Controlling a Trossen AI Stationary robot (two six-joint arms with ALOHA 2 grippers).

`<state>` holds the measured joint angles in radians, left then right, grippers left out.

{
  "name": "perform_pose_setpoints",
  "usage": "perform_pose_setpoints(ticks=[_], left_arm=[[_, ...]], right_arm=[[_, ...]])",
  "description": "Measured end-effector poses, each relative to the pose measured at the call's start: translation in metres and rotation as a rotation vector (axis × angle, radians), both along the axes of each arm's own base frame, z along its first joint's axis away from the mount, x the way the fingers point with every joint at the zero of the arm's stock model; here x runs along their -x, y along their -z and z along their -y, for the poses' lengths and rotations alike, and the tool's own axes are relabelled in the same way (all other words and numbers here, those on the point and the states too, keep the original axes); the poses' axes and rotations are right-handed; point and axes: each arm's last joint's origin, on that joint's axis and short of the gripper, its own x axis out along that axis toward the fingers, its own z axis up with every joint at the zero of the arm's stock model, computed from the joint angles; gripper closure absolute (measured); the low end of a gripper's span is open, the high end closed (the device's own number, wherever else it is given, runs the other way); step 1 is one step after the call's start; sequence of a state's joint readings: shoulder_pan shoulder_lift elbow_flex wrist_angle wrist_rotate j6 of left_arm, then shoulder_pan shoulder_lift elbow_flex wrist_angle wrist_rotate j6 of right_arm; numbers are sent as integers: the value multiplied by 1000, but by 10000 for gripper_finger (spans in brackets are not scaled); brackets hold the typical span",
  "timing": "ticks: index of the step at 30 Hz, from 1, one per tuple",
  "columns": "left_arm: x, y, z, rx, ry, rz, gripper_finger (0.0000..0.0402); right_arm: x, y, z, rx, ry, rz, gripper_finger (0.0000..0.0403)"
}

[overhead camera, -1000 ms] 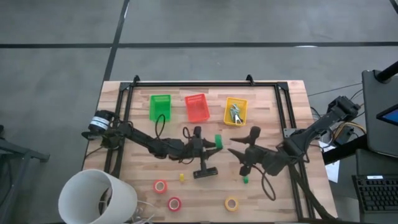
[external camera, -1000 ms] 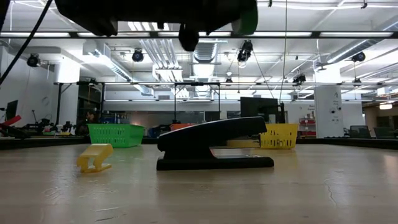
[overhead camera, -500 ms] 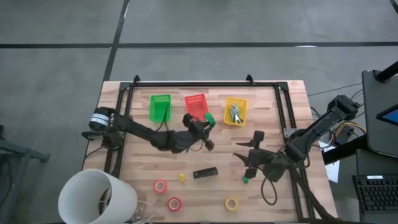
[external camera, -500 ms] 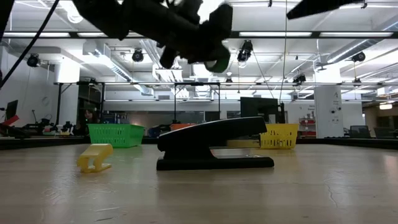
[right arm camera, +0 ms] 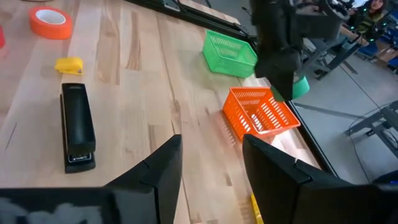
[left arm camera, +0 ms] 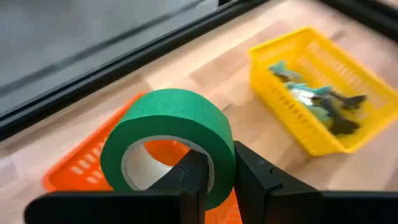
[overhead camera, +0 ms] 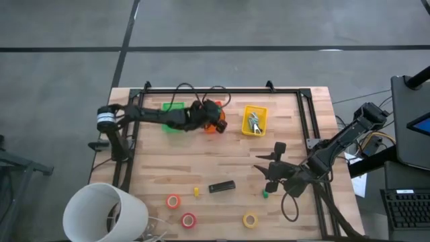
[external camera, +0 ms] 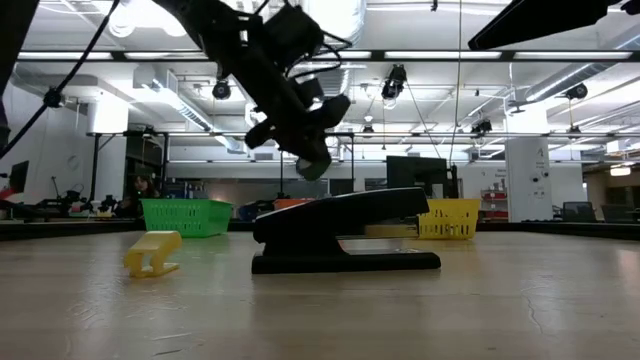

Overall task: Pick and place Stapler, Stapler remover, tape
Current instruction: Put the green tape into the orange bin

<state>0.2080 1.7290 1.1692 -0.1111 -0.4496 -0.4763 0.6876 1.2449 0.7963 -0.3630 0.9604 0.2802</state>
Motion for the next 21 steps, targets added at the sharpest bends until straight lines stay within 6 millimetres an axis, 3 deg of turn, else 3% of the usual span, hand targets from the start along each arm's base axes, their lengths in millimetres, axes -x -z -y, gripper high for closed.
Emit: perform_pose_setpoints(ticks=[7,15,21], left_arm=[[7,-2,-31,132,23,37,342],[15,7,-47,164,-27,11,342],[10,27,-51,206,17,-46,341]], right_arm=[[0,2,0,6,0,-5,252],[1,2,1,6,0,-6,259],[1,2,1,3,1,-4,255]])
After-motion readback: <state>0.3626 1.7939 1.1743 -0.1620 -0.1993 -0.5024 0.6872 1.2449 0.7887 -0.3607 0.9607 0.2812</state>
